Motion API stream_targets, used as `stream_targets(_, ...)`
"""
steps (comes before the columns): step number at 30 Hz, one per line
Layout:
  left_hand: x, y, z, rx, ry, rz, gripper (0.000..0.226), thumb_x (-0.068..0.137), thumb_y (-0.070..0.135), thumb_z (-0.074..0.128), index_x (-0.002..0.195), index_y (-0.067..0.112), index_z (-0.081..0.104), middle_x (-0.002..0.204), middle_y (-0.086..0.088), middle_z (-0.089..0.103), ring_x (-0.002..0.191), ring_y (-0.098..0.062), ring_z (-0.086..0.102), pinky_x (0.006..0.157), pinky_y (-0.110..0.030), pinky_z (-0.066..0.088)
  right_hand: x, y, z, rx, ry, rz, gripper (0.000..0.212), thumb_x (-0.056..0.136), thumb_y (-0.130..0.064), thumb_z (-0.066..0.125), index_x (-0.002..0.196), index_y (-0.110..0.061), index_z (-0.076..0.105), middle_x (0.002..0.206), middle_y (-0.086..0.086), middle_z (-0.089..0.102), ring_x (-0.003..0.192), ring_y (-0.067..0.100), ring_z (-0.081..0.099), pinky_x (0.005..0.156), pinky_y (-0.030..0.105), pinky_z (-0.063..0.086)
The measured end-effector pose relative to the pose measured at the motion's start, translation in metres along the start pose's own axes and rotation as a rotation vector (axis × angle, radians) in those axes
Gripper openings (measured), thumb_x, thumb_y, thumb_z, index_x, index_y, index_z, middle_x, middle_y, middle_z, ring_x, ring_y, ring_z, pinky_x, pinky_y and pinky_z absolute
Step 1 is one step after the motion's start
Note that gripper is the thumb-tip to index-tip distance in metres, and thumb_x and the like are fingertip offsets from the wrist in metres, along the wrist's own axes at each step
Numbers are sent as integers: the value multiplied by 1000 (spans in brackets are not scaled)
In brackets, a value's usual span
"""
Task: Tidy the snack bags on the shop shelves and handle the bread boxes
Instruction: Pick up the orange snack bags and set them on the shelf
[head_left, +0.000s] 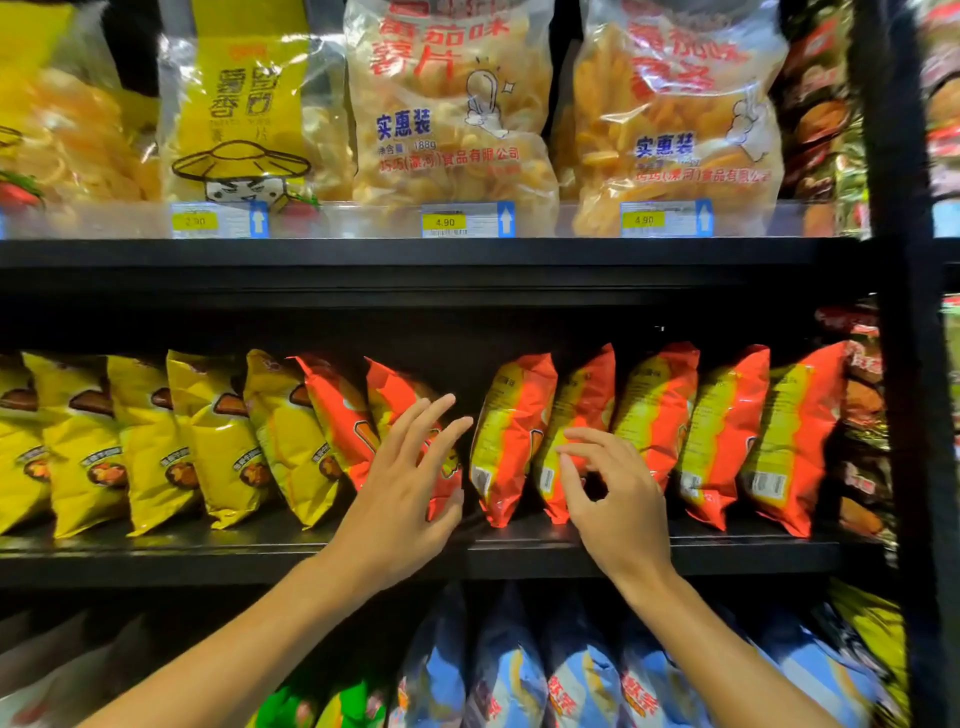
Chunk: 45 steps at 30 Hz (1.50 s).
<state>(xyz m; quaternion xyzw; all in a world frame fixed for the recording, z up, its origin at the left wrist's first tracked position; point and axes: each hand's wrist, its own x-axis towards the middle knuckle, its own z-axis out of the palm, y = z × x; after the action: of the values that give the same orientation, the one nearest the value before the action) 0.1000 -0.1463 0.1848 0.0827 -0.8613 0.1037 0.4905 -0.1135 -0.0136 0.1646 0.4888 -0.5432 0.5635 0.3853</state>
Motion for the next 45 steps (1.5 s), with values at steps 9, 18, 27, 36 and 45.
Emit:
stream_targets(9, -99, -87, -52, 298, -32, 14, 45, 105, 41, 42, 139, 18, 61, 148, -1, 53, 143, -25, 45, 118, -39, 35, 4, -77, 32, 138, -89, -238, 20, 94, -22, 65, 111, -21, 76, 116, -11, 73, 113, 8, 65, 103, 17, 44)
stream_targets(18, -153, -115, -56, 311, -11, -32, 51, 103, 49, 39, 140, 20, 60, 134, 5, 60, 124, -20, 56, 112, -37, 32, -1, -131, 117, 22, -339, 302, 87, 88, -41, 78, 158, -20, 31, 158, -2, 37, 143, 18, 41, 116, 38, 40)
stream_targets(27, -154, -116, -52, 286, 7, -47, 51, 101, 49, 42, 137, 18, 61, 131, 2, 60, 122, -23, 55, 109, -40, 35, -10, -146, 116, -101, -120, 373, 68, 91, -31, 75, 152, -32, 45, 144, -7, 60, 129, 20, 59, 102, 40, 51)
stream_targets(36, -154, -102, -70, 119, -68, -143, 58, 99, 52, 39, 145, 19, 51, 144, 1, 48, 135, -26, 46, 117, -43, 24, -26, -192, 23, 149, 91, 249, 66, 91, -27, 79, 150, -31, 50, 132, -12, 65, 123, 4, 59, 104, 34, 52)
stream_targets(45, -175, 77, -109, -942, 13, -310, 76, 94, 51, 56, 160, 45, 19, 164, 27, 26, 152, 2, 25, 119, -16, 27, -144, -224, -36, 184, 9, 138, 67, 88, -31, 78, 149, -28, 51, 141, -22, 59, 135, 13, 55, 110, 25, 43)
